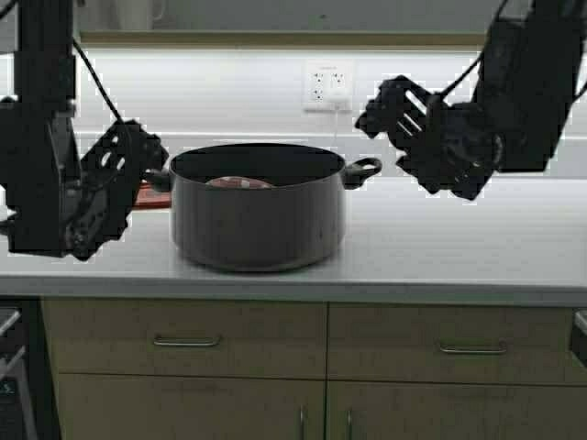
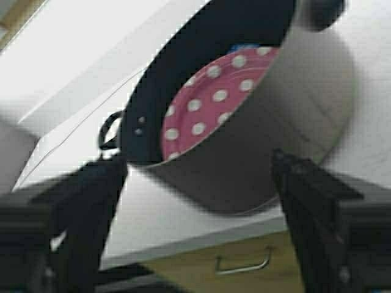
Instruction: Open the cabinet, put the pot inside, then close it
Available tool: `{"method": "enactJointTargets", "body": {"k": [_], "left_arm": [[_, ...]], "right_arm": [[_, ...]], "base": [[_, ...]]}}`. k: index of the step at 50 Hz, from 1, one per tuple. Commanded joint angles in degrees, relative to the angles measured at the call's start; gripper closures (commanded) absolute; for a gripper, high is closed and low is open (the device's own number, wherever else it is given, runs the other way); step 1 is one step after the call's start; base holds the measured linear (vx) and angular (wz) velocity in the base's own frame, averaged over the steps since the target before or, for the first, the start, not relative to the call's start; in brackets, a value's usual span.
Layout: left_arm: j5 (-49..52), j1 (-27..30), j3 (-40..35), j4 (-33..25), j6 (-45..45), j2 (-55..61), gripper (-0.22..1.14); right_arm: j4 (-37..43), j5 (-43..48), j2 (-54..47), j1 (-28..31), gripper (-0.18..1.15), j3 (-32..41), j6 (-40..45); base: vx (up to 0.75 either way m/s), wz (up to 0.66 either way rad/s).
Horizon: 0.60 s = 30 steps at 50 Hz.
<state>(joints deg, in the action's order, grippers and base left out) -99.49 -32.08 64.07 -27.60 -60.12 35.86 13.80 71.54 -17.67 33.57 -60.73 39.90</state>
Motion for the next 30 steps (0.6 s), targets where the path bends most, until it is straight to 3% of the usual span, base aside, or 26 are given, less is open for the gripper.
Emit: {"method": "enactJointTargets", "body": {"k": [1,12,17,22,30], "left_arm": [[-0.79,1.93,-4.75,0.62,-0.44,3.60,-0.08],[-0.62,6.42,-12.83,1.23,-1.41,7.91,-0.08],[0.18,9.14,-15.47,4.83,-2.64,9.40,-0.08],[0.35,10.46,-16.70,8.61,-3.34,10.02,-0.08],[0.35,10.55,-16.70,8.70,-3.08,10.11,-0.08]], "right_arm": [[-0.97,4.75,-5.10,-3.69,-0.04,2.46,1.23],[-7.65,9.32,-15.12,-10.99,-0.04,9.67,10.81],[-10.55,11.51,-18.72,-12.66,-0.04,13.01,14.94],[-12.04,13.62,-21.80,-13.54,-0.04,15.21,16.52],[-12.22,15.29,-25.22,-13.89,-0.04,17.23,16.79]], "base": [[0.00,0.03],[0.00,0.00],[0.01,0.01],[0.01,0.00],[0.04,0.01]]}}
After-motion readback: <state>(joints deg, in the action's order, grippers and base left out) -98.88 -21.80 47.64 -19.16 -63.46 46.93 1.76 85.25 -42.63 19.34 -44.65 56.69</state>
